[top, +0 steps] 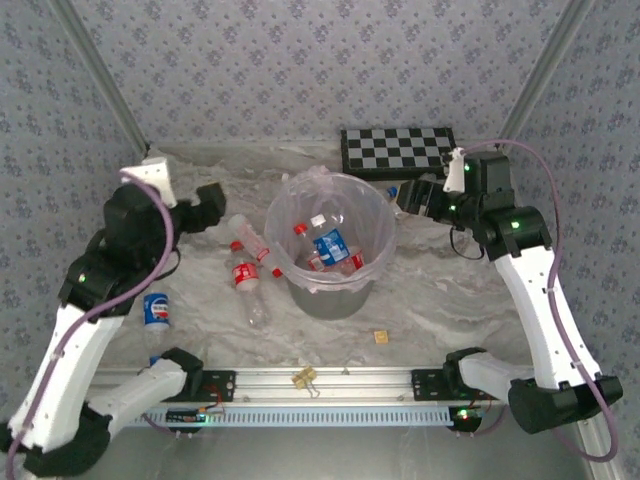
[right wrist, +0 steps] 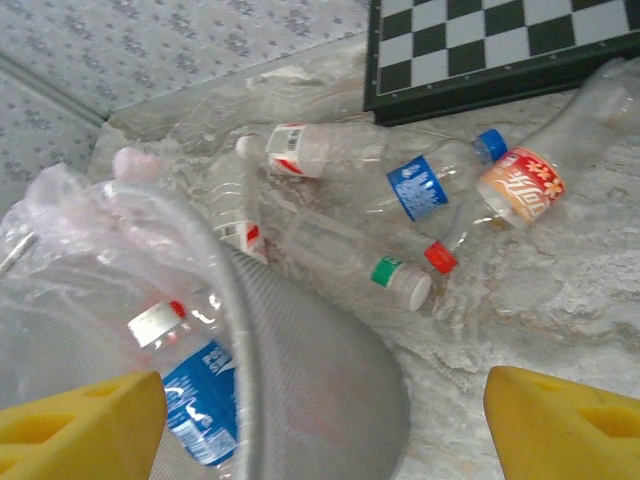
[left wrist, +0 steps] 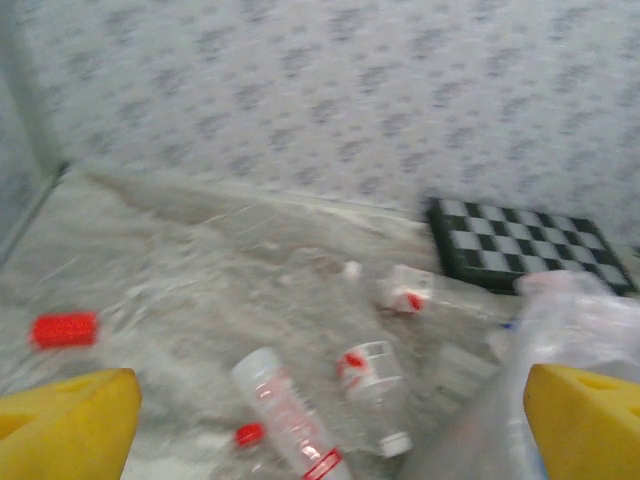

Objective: Put the plastic bottles in the bin

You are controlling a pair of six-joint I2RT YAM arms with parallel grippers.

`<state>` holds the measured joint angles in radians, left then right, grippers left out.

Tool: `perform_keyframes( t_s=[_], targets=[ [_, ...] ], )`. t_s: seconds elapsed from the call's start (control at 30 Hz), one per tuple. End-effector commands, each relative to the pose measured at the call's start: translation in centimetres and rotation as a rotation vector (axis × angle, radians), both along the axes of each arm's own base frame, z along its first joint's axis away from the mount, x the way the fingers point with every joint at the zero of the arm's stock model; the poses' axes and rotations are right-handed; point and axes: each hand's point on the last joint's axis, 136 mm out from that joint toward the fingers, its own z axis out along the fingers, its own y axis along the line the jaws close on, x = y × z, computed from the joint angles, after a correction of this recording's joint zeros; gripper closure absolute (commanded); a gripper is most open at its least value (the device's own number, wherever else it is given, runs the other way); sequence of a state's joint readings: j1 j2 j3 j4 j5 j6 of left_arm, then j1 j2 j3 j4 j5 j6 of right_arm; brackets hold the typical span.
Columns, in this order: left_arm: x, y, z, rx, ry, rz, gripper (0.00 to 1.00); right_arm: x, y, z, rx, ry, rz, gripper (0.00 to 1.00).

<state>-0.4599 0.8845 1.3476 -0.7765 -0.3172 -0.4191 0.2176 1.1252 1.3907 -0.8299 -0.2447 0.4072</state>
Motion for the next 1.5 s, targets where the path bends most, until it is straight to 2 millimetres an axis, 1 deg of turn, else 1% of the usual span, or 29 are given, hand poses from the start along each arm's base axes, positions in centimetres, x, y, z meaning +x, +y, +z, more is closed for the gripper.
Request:
perform_keyframes(
  t_s=[0.0,0.1,0.2,0.3,0.37,0.43,0.5,0.57,0.63,0.67,0.73,0.77,0.83,0.9,0.97,1.1,1.2,1.27,1.37,1.47],
  targets=[
    [-0.6,0.1,-9.4,-0.037,0.308,-0.001,0.02,0.8,0.2,-0.1,0.038,-0.013,0.010,0.15],
    [-1.2,-0.8,-15.3,-0.098,0.517,-0.049,0.01,0.7,0.0,-0.8,0.034,0.010,0.005,0.15],
    [-1.6,-1.8,-18.9,-0.152,0.608,-0.071,0.01,0.4,-0.6,-1.4,0.009,0.031,-0.011,0.15],
    [-1.5,-2.6,-21.6,-0.205,0.636,-0.075,0.02,0.4,-1.2,-1.8,0.001,0.029,-0.023,0.15],
    [-1.6,-2.6,-22.9,-0.211,0.664,-0.066,0.03,0.3,-1.2,-2.0,0.017,0.038,-0.029,0.15],
    [-1.9,-2.2,-23.8,-0.186,0.684,-0.050,0.03,0.1,-1.2,-2.2,0.018,0.048,-0.029,0.15],
    [-2.3,-1.3,-25.0,-0.145,0.707,-0.014,0.04,0.3,-1.6,-2.6,0.007,0.060,-0.044,0.15],
    [-2.9,0.2,-25.7,-0.076,0.737,0.038,0.04,0.5,-1.8,-2.8,0.002,0.071,-0.050,0.15],
    [-3.3,2.4,-25.4,0.009,0.729,0.120,0.02,0.6,-1.7,-2.9,0.009,0.067,-0.046,0.15],
    [-3.5,4.2,-24.8,0.063,0.710,0.194,0.00,0.7,-1.6,-3.0,0.016,0.067,-0.046,0.15],
    [-4.1,8.0,-23.4,0.146,0.662,0.352,0.00,1.0,-1.4,-3.2,0.027,0.075,-0.039,0.15],
    [-4.3,9.7,-22.9,0.150,0.633,0.427,0.00,1.2,-1.3,-3.3,0.024,0.080,-0.036,0.15],
    [-4.5,11.8,-22.6,0.114,0.588,0.524,0.00,1.7,-1.5,-3.2,0.004,0.087,-0.032,0.15],
    [-4.8,13.9,-22.9,0.089,0.563,0.610,0.00,2.2,-1.7,-2.9,-0.024,0.101,-0.026,0.15],
    [-5.3,15.9,-23.7,0.054,0.581,0.693,0.00,2.6,-1.8,-2.5,-0.035,0.099,-0.010,0.15],
    [-5.4,17.8,-24.3,-0.058,0.590,0.794,0.00,3.8,-1.9,-2.1,-0.031,0.085,0.002,0.16],
    [-6.3,19.1,-26.0,-0.072,0.572,0.888,0.00,4.2,-1.8,-2.4,-0.014,0.089,0.013,0.15],
    [-6.4,19.3,-27.2,-0.117,0.551,0.915,0.00,4.1,-1.9,-2.5,-0.017,0.085,0.018,0.16],
    [-5.6,19.1,-28.7,-0.191,0.527,0.903,0.00,3.7,-2.5,-2.6,-0.020,0.077,0.001,0.16],
    [-5.8,19.7,-29.7,-0.138,0.584,0.919,0.00,3.0,-3.2,-2.3,-0.014,0.075,-0.014,0.16]
  ],
)
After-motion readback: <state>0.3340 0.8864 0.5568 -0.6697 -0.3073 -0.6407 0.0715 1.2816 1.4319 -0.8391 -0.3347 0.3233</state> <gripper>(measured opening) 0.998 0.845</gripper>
